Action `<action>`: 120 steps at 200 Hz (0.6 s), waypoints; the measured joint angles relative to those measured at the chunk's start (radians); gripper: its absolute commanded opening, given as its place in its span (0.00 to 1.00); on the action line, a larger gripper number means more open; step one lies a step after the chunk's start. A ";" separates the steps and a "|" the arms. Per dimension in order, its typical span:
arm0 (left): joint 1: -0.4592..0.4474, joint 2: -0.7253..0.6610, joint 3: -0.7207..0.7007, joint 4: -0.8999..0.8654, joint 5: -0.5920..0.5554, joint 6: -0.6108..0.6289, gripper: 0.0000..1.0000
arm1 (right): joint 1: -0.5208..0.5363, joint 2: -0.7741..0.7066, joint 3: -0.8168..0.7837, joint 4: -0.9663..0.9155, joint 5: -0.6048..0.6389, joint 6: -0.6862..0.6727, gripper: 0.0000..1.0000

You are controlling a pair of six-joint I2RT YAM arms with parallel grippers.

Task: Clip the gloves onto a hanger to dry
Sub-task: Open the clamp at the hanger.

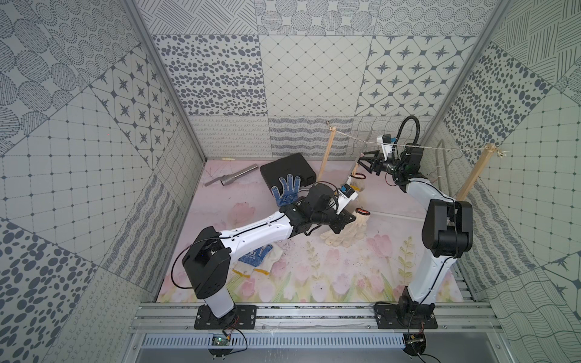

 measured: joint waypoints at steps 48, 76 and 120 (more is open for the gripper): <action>-0.001 0.014 0.009 -0.002 0.000 0.000 0.00 | 0.000 0.000 -0.006 0.027 0.010 0.019 0.31; -0.003 0.021 0.017 -0.005 0.000 -0.001 0.00 | -0.001 -0.012 -0.064 0.079 0.027 0.040 0.25; -0.009 0.050 0.043 -0.005 0.000 -0.014 0.00 | -0.001 -0.087 -0.190 0.134 0.101 0.109 0.11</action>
